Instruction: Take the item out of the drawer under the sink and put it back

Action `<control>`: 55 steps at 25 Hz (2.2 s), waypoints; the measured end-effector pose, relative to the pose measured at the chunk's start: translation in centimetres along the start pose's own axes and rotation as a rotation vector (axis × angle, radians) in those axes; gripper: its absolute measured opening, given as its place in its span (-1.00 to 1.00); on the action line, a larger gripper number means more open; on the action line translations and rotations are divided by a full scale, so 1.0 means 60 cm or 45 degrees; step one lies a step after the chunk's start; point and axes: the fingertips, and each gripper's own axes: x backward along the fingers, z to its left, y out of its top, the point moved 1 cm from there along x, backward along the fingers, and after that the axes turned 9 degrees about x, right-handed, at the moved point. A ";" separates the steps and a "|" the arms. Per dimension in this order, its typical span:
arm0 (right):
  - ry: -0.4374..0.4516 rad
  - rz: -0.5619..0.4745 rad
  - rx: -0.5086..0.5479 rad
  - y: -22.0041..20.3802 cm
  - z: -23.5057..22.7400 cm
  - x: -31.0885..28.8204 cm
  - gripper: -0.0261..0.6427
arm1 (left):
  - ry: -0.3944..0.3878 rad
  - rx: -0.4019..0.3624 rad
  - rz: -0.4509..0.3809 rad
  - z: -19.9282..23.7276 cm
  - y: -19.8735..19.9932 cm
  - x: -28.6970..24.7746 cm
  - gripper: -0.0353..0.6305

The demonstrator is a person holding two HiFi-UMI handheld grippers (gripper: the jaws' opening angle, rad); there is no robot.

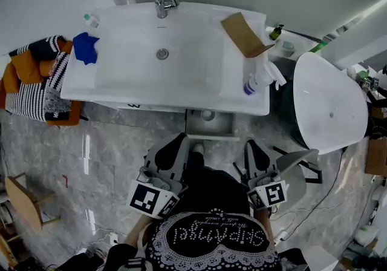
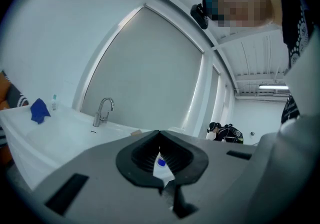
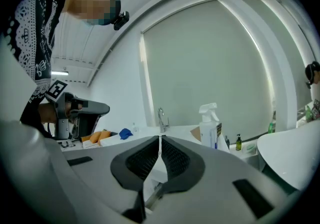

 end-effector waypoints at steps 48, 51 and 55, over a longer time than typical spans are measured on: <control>0.023 0.059 0.108 0.002 0.037 0.012 -0.87 | -0.045 -0.120 0.053 -0.014 -0.019 0.010 -0.88; 0.033 0.051 0.119 0.003 0.039 0.008 -0.87 | -0.046 -0.119 0.048 -0.013 -0.017 0.012 -0.88; 0.055 0.055 0.119 0.007 0.045 -0.002 -0.87 | -0.040 -0.117 0.052 -0.009 -0.014 0.014 -0.88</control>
